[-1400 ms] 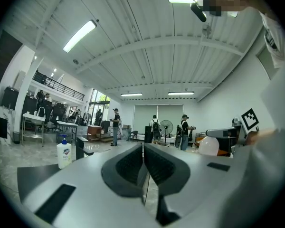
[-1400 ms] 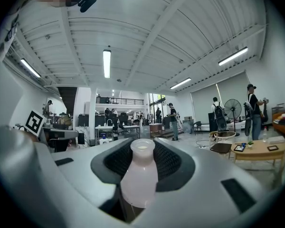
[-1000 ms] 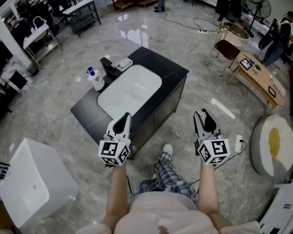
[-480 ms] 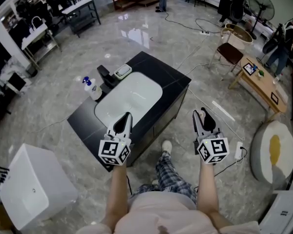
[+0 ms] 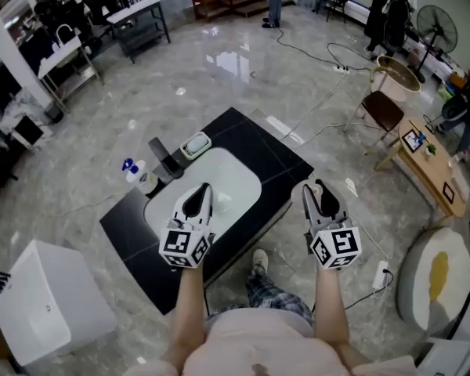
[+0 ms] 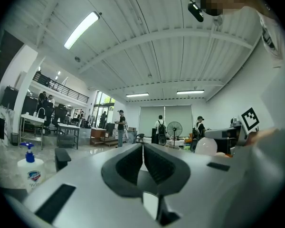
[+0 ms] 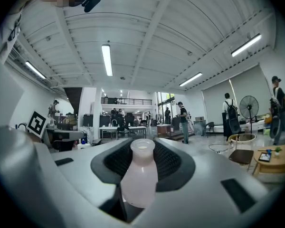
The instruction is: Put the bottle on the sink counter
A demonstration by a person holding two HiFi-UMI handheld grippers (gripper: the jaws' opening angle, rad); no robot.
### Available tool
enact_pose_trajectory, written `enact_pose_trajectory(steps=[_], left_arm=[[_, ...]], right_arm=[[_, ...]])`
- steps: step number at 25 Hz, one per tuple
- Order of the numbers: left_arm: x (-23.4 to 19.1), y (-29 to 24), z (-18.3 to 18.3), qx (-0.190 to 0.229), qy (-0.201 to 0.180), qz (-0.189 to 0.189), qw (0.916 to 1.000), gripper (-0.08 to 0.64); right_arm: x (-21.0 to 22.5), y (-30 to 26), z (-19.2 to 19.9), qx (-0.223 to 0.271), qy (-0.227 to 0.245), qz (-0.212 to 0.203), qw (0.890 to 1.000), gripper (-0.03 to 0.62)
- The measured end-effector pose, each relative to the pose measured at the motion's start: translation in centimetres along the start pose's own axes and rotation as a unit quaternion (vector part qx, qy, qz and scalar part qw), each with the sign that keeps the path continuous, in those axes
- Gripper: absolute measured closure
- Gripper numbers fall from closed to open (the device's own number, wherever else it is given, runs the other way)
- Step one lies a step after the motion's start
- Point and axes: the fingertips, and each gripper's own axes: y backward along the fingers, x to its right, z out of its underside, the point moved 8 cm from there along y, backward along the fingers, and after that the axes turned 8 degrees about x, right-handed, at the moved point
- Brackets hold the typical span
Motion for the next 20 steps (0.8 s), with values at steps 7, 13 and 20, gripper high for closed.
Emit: enact_pose_trajectory(steps=[7, 13, 20], left_arm=[[-4.7, -12.6, 1.5, 0.014, 0.008, -0.005, 0.9999, 0.529], [-5.1, -16.6, 2.2, 0.004, 0.005, 0.004, 1.0000, 0.529], [-4.8, -20.3, 2.0, -0.008, -0.006, 0.015, 0.9998, 0.529]], right_arm=[[6.1, -12.9, 1.4, -0.014, 0.003, -0.033, 0.999, 0.446], [8.0, -17.4, 2.1, -0.020, -0.004, -0.047, 0.999, 0.446], [9.0, -19.8, 1.6, -0.020, -0.002, -0.044, 0.999, 0.446]])
